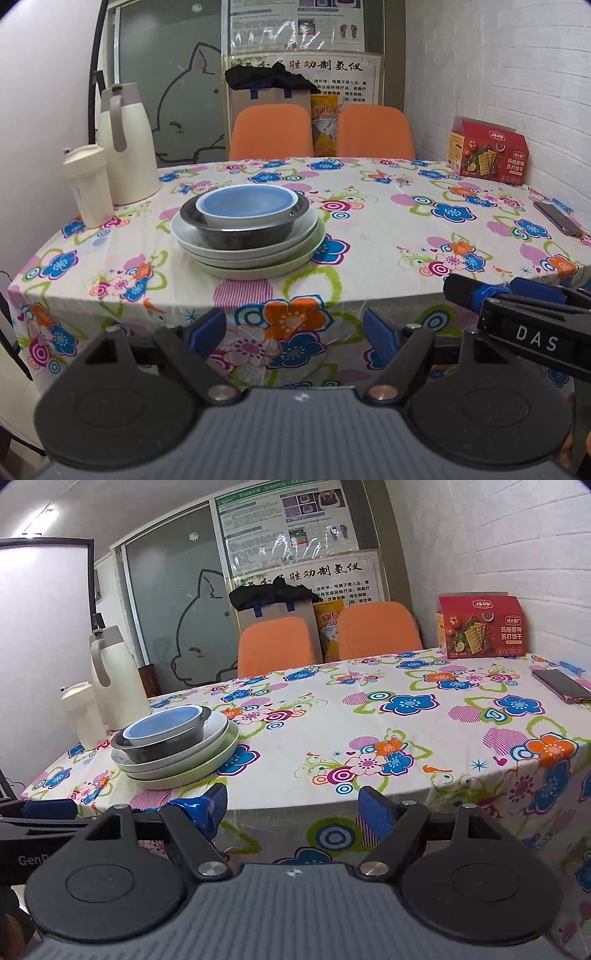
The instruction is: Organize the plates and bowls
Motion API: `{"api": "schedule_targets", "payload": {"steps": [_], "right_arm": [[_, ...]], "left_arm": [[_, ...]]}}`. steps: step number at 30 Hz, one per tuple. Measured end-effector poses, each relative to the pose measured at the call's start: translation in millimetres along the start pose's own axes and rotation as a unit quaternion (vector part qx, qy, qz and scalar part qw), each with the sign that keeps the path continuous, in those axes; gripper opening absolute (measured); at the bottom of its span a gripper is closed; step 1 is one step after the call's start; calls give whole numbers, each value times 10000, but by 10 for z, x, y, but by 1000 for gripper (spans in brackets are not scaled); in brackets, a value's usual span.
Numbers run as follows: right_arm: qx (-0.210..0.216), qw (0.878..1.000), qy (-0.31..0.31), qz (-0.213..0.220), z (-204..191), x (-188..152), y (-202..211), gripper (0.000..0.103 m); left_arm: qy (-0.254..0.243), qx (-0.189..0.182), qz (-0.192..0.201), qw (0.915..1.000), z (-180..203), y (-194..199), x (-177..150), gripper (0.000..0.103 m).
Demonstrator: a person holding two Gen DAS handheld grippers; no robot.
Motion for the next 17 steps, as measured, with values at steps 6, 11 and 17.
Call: {"api": "schedule_targets", "payload": {"steps": [6,11,17], "right_arm": [[-20,10000,-49,-57,28,-53,0,65],[-7,9999,-72,-110,43,-89,-9,65],[34,9998,-158,-151,47,-102,-8,65]], "left_arm": [[-99,46,56,9999,23,25,-23,76],[-156,-53,-24,9999,74,-6,-81,76],[-98,-106,50,9999,71,14,-71,76]]}}
Point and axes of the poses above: each gripper's, at about its wrist camera, not at the fingertips, and y roughly against the way its jaws point, z to its right, x to its top, the point moved 10 cm from there along -y, roughly the way its jaws point, and after that the axes turned 7 degrees about -x, right-handed, at the moved point
